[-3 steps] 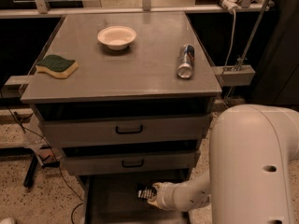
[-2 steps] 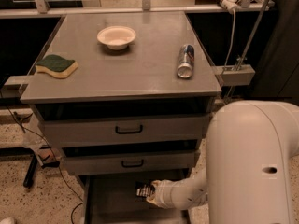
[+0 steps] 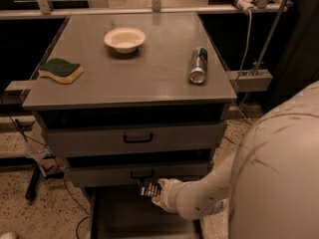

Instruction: Pick rxbar chocolate from bottom drawer and place on counter

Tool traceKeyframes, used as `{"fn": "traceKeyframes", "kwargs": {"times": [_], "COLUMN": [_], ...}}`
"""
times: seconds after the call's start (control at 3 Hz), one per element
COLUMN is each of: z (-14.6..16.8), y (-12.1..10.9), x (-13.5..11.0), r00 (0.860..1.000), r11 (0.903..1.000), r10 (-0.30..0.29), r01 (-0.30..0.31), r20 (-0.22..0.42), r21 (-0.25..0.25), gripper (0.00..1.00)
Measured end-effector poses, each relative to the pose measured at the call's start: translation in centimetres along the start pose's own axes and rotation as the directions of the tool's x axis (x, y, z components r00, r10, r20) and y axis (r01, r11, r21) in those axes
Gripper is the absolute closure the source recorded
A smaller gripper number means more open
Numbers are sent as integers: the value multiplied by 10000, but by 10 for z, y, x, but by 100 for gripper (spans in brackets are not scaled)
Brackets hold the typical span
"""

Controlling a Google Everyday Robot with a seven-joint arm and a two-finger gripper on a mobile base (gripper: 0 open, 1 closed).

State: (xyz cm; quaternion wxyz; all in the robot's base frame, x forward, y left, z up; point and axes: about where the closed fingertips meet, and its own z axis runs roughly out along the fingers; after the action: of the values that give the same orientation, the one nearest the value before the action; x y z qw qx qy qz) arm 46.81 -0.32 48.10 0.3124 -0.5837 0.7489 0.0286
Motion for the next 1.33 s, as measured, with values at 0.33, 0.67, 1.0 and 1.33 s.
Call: {"fn": "traceKeyframes", "kwargs": {"times": [0.33, 0.67, 1.0, 1.33], "z": [0, -17, -46, -78], "y": [0, -7, -15, -31], "x": [0, -17, -44, -73], "r00": [10000, 9990, 9956, 9894], "r11": [10000, 9998, 9984, 9939], "r10": [-1, -98, -494, -966], "r01": [1, 92, 471, 899], "r20": [4, 444, 798, 1085], "r21": [1, 149, 303, 645], "gripper": [100, 100, 100, 100]}}
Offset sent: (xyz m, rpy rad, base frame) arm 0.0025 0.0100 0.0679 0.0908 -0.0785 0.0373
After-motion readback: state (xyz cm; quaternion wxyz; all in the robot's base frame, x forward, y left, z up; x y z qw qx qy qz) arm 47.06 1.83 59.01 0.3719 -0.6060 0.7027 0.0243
